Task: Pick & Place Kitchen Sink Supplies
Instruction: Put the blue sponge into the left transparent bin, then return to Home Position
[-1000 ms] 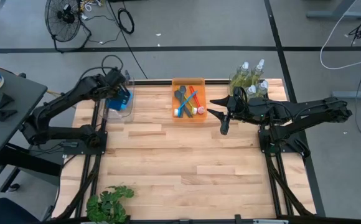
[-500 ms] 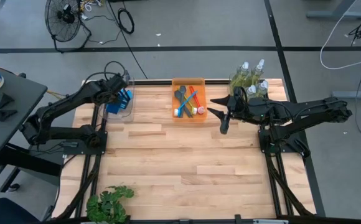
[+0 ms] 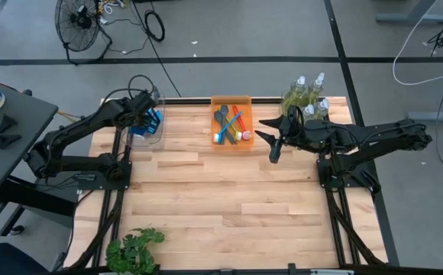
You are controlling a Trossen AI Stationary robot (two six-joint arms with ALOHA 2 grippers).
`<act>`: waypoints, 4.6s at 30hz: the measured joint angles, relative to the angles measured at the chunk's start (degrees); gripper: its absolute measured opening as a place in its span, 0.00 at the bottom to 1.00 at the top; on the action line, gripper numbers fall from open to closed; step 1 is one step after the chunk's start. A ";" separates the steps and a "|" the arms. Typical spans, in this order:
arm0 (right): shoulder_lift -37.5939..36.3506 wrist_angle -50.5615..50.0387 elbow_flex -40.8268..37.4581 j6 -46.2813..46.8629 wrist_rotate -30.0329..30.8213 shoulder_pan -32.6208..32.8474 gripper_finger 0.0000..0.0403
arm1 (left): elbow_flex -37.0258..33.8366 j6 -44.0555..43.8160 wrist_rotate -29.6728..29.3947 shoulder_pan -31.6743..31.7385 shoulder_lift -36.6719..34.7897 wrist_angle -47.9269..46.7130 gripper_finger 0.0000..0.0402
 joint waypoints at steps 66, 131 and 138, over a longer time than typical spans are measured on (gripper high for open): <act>0.30 -3.53 0.00 1.41 -14.19 -7.59 0.42 | 0.07 -5.39 33.20 -17.67 -8.39 31.80 0.03; -5.19 36.74 -27.10 2.97 -34.61 -7.60 0.01 | 0.07 -5.45 32.39 -28.50 -8.37 41.20 0.09; -14.22 34.42 -35.86 3.06 -33.12 -7.61 0.01 | 0.07 -5.45 32.39 -28.50 -8.37 41.21 0.09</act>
